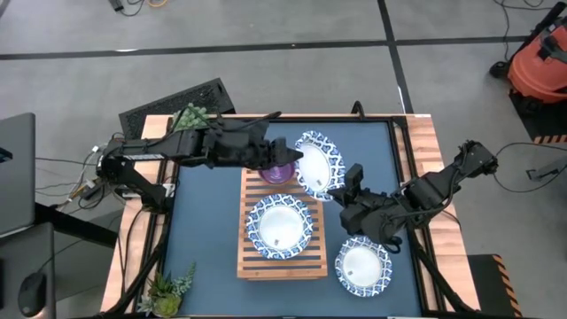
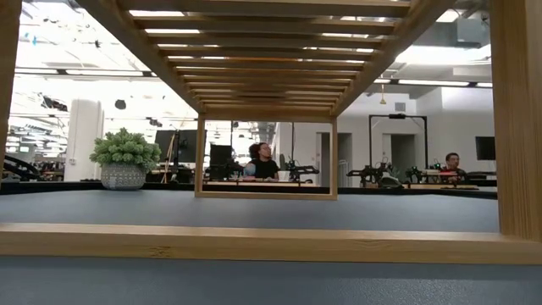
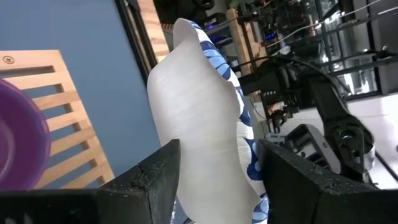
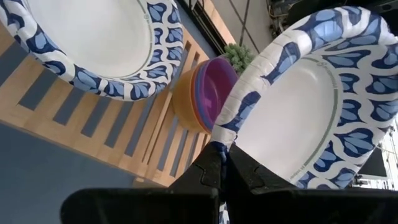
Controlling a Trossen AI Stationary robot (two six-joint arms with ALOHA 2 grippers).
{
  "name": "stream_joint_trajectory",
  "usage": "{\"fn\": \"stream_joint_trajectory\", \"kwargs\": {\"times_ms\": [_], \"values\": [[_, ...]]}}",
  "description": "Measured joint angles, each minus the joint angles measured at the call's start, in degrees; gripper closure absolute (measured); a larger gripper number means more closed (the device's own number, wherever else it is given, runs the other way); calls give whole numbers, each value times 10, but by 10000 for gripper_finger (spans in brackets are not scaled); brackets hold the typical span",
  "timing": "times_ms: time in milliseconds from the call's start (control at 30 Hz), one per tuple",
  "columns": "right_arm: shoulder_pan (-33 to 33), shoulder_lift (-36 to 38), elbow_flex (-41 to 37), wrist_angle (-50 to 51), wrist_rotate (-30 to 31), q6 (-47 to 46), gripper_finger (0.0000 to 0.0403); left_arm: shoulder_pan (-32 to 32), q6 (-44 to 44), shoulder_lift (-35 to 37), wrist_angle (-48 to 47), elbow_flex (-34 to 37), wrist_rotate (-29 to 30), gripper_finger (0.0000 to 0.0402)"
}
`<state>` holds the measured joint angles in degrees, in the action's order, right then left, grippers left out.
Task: Place and stack bowls onto a shelf
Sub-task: Stack the top big white and blue bowl on top of the big white and blue bowl
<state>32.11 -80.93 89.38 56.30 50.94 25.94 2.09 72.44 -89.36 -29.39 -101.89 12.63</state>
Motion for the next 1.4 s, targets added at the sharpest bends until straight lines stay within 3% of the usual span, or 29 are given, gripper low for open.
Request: {"fn": "stream_joint_trajectory", "kwargs": {"times_ms": [533,867,1000,1400], "values": [[0,0,0,43,-56,-51,379,0,-1,-1,-25,0,-19,205],[0,0,0,45,-60,-56,379,0,13,-1,-24,0,-37,208],[0,0,0,46,-60,-55,379,0,13,-1,-20,0,-44,236],[0,0,0,46,-60,-61,379,0,-7,-1,-7,0,-44,371]]}}
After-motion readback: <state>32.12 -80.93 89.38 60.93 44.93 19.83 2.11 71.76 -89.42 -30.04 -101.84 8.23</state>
